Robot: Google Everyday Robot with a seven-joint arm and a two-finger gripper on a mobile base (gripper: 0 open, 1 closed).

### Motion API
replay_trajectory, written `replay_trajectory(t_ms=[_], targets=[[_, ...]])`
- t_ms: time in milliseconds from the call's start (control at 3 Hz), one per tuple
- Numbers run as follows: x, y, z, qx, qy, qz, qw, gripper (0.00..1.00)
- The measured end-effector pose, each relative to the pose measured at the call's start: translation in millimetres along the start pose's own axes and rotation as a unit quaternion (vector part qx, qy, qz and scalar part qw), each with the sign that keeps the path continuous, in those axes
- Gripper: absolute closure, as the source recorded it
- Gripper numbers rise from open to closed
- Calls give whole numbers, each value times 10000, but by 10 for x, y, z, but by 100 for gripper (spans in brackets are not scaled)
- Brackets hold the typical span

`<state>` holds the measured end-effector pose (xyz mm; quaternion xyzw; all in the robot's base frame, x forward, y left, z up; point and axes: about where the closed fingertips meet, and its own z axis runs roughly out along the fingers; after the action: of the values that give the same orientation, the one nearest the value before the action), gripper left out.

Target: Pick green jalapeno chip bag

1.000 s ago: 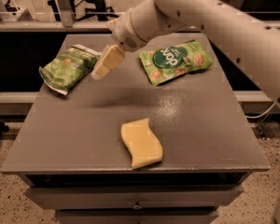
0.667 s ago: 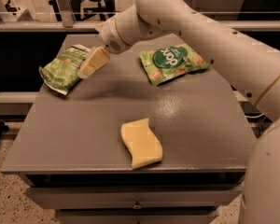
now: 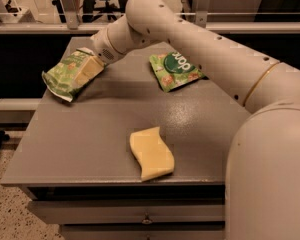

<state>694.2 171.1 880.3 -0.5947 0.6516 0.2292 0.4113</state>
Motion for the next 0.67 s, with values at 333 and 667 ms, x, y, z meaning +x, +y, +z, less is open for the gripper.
replay_trajectory(t_ms=[333, 667], targets=[[102, -17, 121, -52, 199, 111, 9997, 0], [169, -27, 150, -60, 296, 175, 9994, 26]])
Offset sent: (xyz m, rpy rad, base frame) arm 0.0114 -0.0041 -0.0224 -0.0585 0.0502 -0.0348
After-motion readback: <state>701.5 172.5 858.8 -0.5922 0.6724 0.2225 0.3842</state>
